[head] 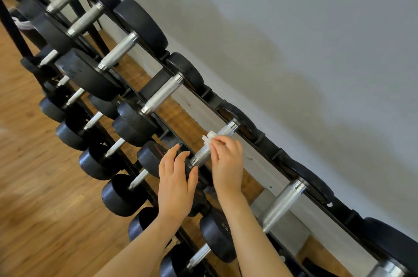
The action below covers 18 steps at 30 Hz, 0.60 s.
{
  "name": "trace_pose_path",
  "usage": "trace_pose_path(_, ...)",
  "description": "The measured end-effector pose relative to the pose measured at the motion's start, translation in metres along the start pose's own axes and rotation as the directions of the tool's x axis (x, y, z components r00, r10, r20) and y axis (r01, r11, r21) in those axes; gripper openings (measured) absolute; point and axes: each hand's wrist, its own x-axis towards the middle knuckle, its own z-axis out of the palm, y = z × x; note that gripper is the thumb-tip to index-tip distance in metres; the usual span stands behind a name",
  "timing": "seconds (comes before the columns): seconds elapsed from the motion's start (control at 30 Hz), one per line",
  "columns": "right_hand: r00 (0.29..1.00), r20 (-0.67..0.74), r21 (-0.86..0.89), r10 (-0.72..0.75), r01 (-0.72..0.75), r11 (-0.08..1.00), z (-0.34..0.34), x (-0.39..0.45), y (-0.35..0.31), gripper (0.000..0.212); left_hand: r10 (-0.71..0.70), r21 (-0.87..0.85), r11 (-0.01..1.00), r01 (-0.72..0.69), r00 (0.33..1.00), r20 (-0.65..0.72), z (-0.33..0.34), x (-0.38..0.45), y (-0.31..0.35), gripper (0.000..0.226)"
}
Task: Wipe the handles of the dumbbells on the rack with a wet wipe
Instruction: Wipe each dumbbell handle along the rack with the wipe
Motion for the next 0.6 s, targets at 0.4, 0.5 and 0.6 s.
trace_pose_path(0.4, 0.981, 0.115, 0.016, -0.154, 0.153, 0.988, -0.008, -0.001, 0.013, 0.023, -0.004, -0.013, 1.000, 0.005, 1.000, 0.009, -0.002, 0.000, 0.000, 0.049)
trace_pose_path(0.5, 0.971, 0.137, 0.023, -0.196, 0.195, 0.981, -0.011, 0.003, 0.017, 0.023, 0.007, -0.015, 1.000, -0.007, 1.000, 0.009, -0.002, 0.001, -0.001, 0.048)
trace_pose_path(0.6, 0.991, 0.076, 0.012, -0.110, 0.109, 0.994, -0.016, 0.012, 0.020, 0.023, -0.001, -0.028, 1.000, 0.001, 1.000, 0.005, 0.000, 0.001, -0.001, 0.048)
